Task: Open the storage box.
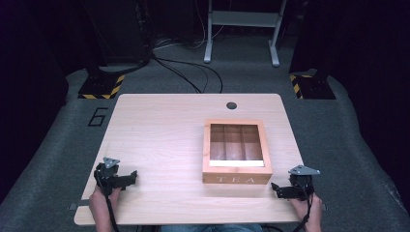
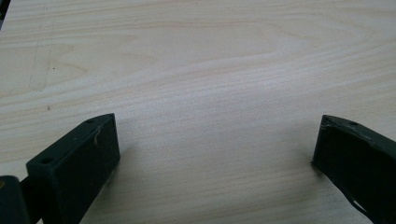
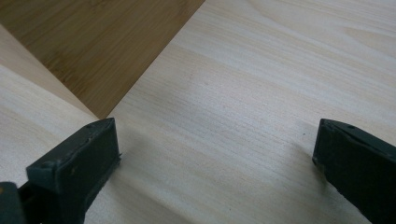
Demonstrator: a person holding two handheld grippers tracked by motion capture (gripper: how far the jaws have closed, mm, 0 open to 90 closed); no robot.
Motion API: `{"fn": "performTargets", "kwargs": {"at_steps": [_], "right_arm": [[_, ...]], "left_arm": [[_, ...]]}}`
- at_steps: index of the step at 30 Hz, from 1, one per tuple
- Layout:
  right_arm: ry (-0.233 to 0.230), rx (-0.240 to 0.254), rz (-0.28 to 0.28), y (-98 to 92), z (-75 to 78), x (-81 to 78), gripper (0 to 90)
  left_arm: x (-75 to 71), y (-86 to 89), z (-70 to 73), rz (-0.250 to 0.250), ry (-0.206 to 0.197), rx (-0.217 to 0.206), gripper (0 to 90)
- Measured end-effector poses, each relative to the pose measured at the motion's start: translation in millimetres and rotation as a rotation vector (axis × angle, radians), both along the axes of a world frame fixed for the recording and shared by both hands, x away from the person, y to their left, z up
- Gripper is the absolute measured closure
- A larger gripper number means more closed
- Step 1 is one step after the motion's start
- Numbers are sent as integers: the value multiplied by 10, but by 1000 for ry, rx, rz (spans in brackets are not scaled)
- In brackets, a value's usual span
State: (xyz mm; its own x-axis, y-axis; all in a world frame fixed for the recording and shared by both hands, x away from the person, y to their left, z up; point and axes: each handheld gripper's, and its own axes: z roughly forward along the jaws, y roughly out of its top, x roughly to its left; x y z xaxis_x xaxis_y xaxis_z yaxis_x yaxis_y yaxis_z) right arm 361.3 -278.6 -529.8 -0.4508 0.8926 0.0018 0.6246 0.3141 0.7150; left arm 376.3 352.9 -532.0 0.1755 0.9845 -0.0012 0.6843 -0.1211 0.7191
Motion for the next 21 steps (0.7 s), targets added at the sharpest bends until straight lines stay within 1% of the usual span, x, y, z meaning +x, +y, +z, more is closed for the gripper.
{"fn": "performTargets", "kwargs": {"at_steps": [15,16,18,19,21], "right_arm": [[0,-1,-1,2,1,1,0],[-1,-7,9,-4,1,5,0],[-3,-10,9,-6,2,7,0],[2,3,-11,7,0,3,0],[4,4,-13,6,3,1,0]], "left_arm": [[0,0,0,1,0,-1,4],[0,0,0,0,0,0,4],[0,0,0,0,0,0,4],[0,0,0,0,0,0,4],[0,0,0,0,0,0,4]]}}
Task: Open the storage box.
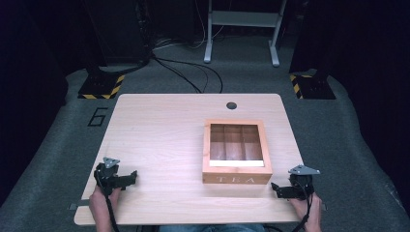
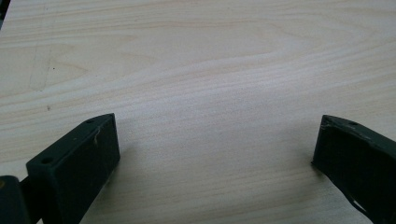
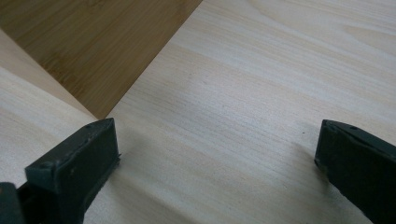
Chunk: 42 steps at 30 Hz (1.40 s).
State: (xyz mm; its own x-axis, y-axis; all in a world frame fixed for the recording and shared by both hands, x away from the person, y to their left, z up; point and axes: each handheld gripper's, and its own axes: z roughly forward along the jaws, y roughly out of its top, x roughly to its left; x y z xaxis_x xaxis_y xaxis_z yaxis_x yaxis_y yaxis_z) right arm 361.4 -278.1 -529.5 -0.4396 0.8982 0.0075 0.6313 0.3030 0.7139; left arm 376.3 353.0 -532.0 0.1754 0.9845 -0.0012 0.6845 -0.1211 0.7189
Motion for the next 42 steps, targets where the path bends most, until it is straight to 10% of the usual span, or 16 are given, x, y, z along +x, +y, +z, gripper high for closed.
{"fn": "performTargets", "kwargs": {"at_steps": [13,27,42], "right_arm": [[-64,134,75,239,199,-134,0],[-133,138,163,532,382,-97,88],[-167,164,138,533,389,-122,228]], "left_arm": [[0,-1,1,0,1,1,4],[0,-1,0,0,0,0,4],[-2,-1,0,0,-1,1,4]]}}
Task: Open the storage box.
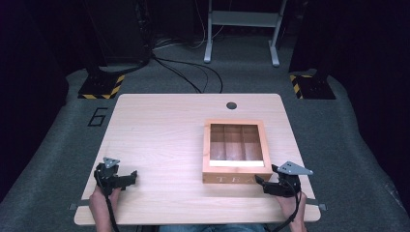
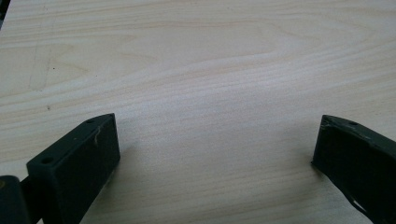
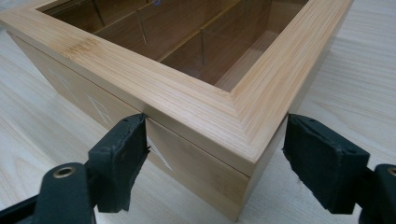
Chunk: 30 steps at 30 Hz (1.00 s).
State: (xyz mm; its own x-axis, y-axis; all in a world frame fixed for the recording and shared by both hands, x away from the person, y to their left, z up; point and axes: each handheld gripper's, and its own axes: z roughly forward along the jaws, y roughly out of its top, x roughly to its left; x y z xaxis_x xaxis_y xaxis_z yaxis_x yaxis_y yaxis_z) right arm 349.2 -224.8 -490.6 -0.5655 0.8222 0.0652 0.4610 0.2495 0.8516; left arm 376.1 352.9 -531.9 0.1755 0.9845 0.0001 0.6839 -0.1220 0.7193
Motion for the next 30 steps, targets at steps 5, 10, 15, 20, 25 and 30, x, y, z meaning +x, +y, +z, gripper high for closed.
{"fn": "performTargets", "kwargs": {"at_steps": [5,10,15,20,25,30], "right_arm": [[-25,21,1,-33,-25,-42,276],[-34,39,-3,-64,-38,-53,312],[-45,41,-3,-80,-24,-70,343],[-59,38,-6,-81,-2,-78,357],[-67,51,-4,-83,12,-75,360],[-74,45,-6,-73,32,-61,359]], "left_arm": [[0,0,0,0,0,0,5],[0,0,0,0,0,0,4],[0,0,0,0,0,0,4],[0,-1,0,0,0,0,4],[0,0,0,0,0,0,5],[0,0,0,0,0,0,4]]}}
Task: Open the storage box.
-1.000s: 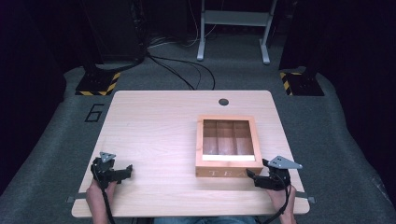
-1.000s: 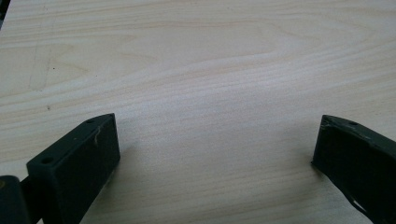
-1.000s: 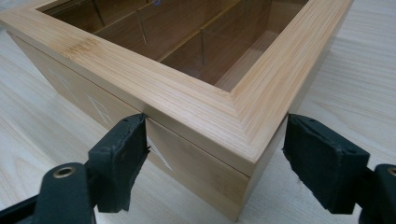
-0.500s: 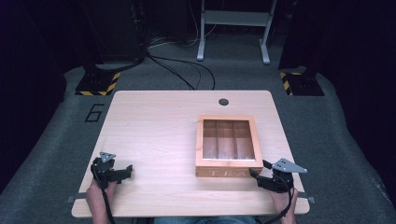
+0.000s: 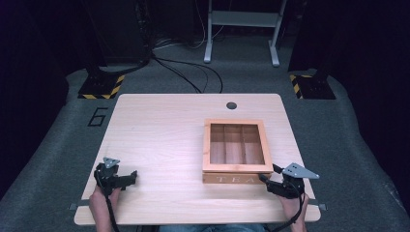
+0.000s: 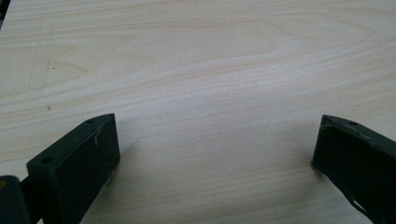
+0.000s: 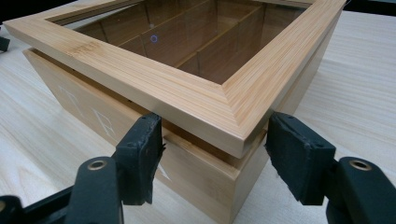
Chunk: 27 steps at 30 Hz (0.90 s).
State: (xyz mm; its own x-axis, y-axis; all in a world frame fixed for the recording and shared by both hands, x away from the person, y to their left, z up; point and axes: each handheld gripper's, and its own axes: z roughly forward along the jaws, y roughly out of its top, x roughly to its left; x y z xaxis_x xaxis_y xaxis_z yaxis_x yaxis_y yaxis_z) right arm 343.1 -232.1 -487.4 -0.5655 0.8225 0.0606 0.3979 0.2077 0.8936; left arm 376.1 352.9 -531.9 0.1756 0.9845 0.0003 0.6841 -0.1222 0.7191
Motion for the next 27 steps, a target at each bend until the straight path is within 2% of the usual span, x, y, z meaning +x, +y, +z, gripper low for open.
{"fn": "performTargets", "kwargs": {"at_steps": [2,14,27], "right_arm": [[-3,13,1,8,4,2,359],[-24,14,-11,34,77,26,360],[-88,17,-48,64,128,79,358]], "left_arm": [[0,0,0,0,0,0,5],[0,0,0,0,0,0,4],[0,0,0,0,0,0,4]]}}
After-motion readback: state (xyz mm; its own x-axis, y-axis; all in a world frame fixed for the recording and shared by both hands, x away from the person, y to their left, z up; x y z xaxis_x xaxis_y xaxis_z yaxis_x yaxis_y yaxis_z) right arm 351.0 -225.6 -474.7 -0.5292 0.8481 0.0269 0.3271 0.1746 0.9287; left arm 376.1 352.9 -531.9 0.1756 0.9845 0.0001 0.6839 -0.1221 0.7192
